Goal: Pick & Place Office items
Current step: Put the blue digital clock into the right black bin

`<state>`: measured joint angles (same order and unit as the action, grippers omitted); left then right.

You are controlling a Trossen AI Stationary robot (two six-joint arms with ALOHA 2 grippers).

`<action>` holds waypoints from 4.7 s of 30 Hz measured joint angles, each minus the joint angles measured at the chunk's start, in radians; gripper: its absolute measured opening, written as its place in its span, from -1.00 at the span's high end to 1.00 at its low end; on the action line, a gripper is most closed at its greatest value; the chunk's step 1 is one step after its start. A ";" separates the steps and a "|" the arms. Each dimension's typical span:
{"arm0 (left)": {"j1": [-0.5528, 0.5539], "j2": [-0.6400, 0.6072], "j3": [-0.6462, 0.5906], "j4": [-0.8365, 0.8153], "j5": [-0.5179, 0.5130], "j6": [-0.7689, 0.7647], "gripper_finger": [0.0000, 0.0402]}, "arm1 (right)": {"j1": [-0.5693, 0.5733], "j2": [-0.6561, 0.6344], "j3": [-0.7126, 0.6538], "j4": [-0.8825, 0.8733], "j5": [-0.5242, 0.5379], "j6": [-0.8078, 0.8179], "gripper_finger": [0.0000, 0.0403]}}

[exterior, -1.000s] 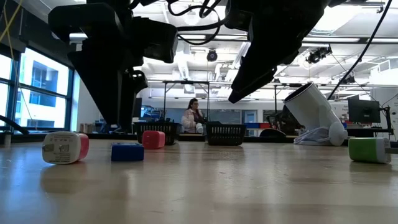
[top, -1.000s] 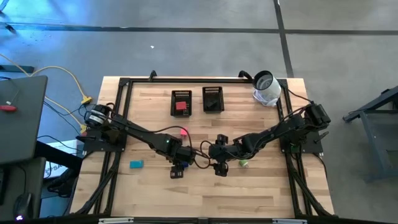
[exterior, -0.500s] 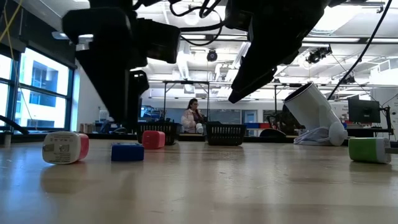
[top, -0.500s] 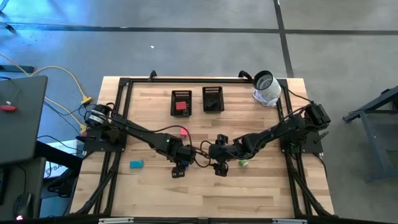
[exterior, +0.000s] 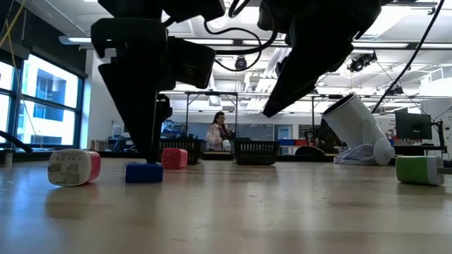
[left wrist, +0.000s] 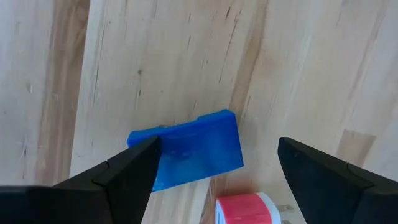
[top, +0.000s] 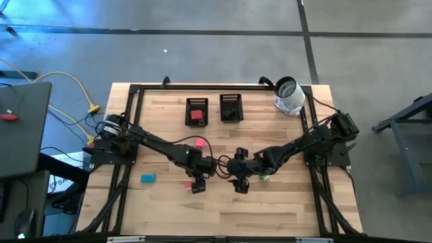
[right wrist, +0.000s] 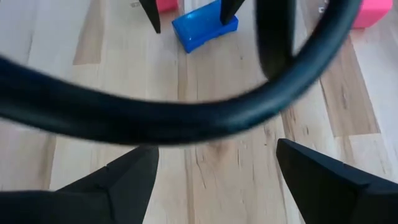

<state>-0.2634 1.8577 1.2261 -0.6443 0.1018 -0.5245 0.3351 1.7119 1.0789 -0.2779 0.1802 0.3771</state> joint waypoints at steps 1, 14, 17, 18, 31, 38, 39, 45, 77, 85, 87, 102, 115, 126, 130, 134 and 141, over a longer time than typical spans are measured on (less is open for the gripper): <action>0.000 0.000 0.000 0.001 0.001 -0.004 -0.59 | 0.001 0.000 0.000 -0.002 0.000 0.000 -0.56; -0.001 -0.002 0.000 -0.097 -0.033 -0.095 -0.59 | 0.005 0.000 0.000 -0.002 0.000 -0.003 -0.56; -0.002 -0.002 0.001 -0.124 -0.056 -0.103 -0.59 | 0.005 0.000 0.000 -0.002 0.000 -0.006 -0.56; -0.002 -0.001 0.004 -0.125 -0.056 -0.105 -0.59 | 0.005 0.000 0.000 -0.002 0.000 -0.007 -0.56; -0.001 0.006 0.073 -0.183 -0.051 -0.097 -0.59 | 0.005 0.000 0.000 -0.002 0.000 -0.008 -0.56; -0.001 0.006 0.133 -0.214 -0.002 -0.074 -0.59 | 0.005 0.000 0.000 -0.002 0.000 -0.008 -0.56; -0.001 0.005 0.141 -0.225 -0.002 -0.074 -0.59 | 0.005 0.000 0.000 -0.002 0.000 -0.008 -0.56; -0.008 0.003 0.158 -0.333 -0.063 -0.095 -0.59 | 0.005 0.000 0.000 -0.002 0.000 -0.008 -0.56; 0.000 0.005 0.119 -0.349 -0.133 -0.165 -0.59 | 0.005 0.000 0.000 -0.003 -0.001 -0.008 -0.56; 0.000 0.005 0.118 -0.307 -0.096 -0.165 -0.59 | 0.005 0.000 0.000 -0.003 -0.001 -0.008 -0.56; 0.000 0.005 0.118 -0.309 -0.094 -0.165 -0.59 | 0.005 0.000 0.000 -0.003 -0.001 -0.008 -0.56; 0.000 0.002 0.049 -0.230 -0.029 -0.169 -0.59 | 0.006 0.000 0.000 -0.006 -0.005 -0.008 -0.56; -0.005 0.015 0.049 -0.226 -0.052 -0.131 -0.59 | 0.006 0.000 0.000 -0.006 -0.005 -0.008 -0.56; 0.010 0.004 0.047 -0.226 -0.029 -0.133 -0.59 | 0.006 0.000 0.000 -0.006 -0.005 -0.008 -0.56; 0.012 0.004 0.047 -0.226 -0.030 -0.124 -0.59 | 0.006 0.000 0.000 -0.005 -0.005 -0.008 -0.56; 0.012 0.004 0.047 -0.227 -0.034 -0.127 -0.59 | 0.006 0.000 0.000 -0.005 -0.005 -0.008 -0.56; 0.013 0.003 0.047 -0.230 -0.015 -0.128 -0.59 | 0.006 0.000 0.000 -0.003 -0.004 -0.012 -0.56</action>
<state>-0.2508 1.8610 1.2732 -0.8742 0.0869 -0.6520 0.3416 1.7119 1.0790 -0.2813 0.1761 0.3653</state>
